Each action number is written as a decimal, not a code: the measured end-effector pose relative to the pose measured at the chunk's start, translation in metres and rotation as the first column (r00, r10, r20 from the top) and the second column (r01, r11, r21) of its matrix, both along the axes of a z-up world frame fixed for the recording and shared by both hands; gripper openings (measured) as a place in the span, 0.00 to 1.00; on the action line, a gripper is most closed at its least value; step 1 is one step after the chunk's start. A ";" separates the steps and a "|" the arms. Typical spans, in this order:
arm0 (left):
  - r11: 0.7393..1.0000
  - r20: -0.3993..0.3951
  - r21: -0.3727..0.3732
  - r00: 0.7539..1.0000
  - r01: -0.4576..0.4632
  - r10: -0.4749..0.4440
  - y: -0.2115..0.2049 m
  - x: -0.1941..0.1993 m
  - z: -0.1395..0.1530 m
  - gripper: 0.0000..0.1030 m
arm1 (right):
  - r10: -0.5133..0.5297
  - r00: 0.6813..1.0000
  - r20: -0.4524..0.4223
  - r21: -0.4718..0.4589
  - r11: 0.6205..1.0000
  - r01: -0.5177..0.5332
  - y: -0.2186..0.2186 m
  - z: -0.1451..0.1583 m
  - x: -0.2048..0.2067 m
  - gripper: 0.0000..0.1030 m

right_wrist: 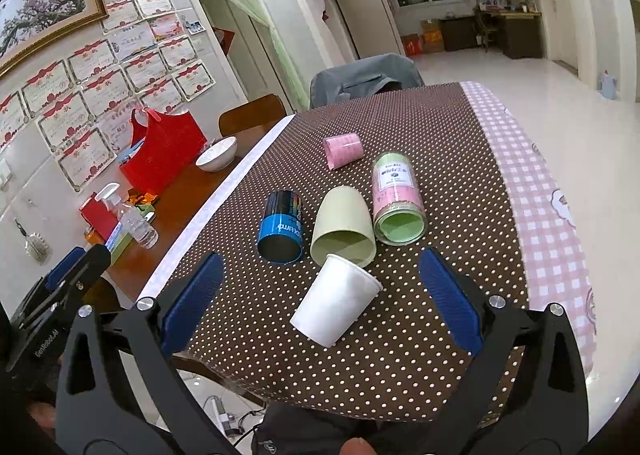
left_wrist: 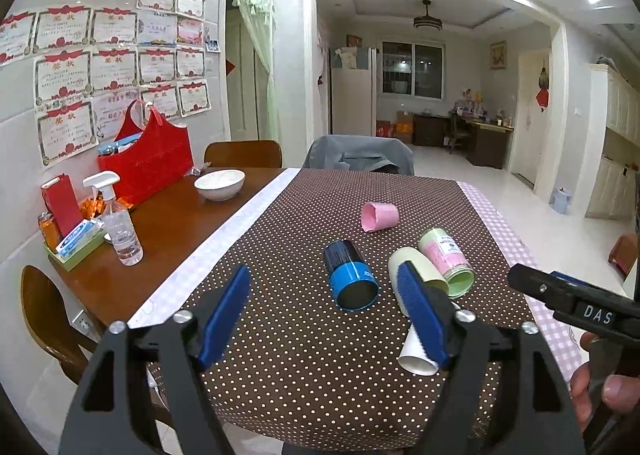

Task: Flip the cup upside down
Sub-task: 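Move the right gripper to the upright white cup and grasp it, then lift the white cup with the right gripper and turn its opening downward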

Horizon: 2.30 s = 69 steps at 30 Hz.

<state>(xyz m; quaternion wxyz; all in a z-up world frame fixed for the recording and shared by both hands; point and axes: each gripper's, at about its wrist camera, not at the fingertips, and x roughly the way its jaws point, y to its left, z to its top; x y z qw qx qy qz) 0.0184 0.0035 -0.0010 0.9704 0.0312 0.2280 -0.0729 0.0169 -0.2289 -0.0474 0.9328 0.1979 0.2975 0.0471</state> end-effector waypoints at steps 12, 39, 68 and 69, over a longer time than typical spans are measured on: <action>0.998 -0.006 -0.037 0.998 -0.059 0.058 0.015 0.011 -0.005 0.78 | 0.029 0.997 -0.075 0.061 0.998 -0.025 0.006 -0.020 0.015 0.94; 0.992 -0.056 0.022 0.990 -0.125 0.126 0.032 0.032 -0.040 0.96 | 0.078 0.955 -0.285 0.173 0.984 -0.029 0.019 -0.073 0.066 0.94; 0.992 -0.080 0.053 0.990 -0.116 0.120 0.027 0.043 -0.049 0.96 | 0.519 0.802 -0.296 -0.692 0.462 -0.555 0.064 -0.057 0.056 0.94; 0.991 -0.087 0.063 0.989 -0.115 0.120 0.025 0.044 -0.049 0.96 | 0.548 0.771 -0.326 -0.729 0.374 -0.574 0.071 -0.062 0.052 0.94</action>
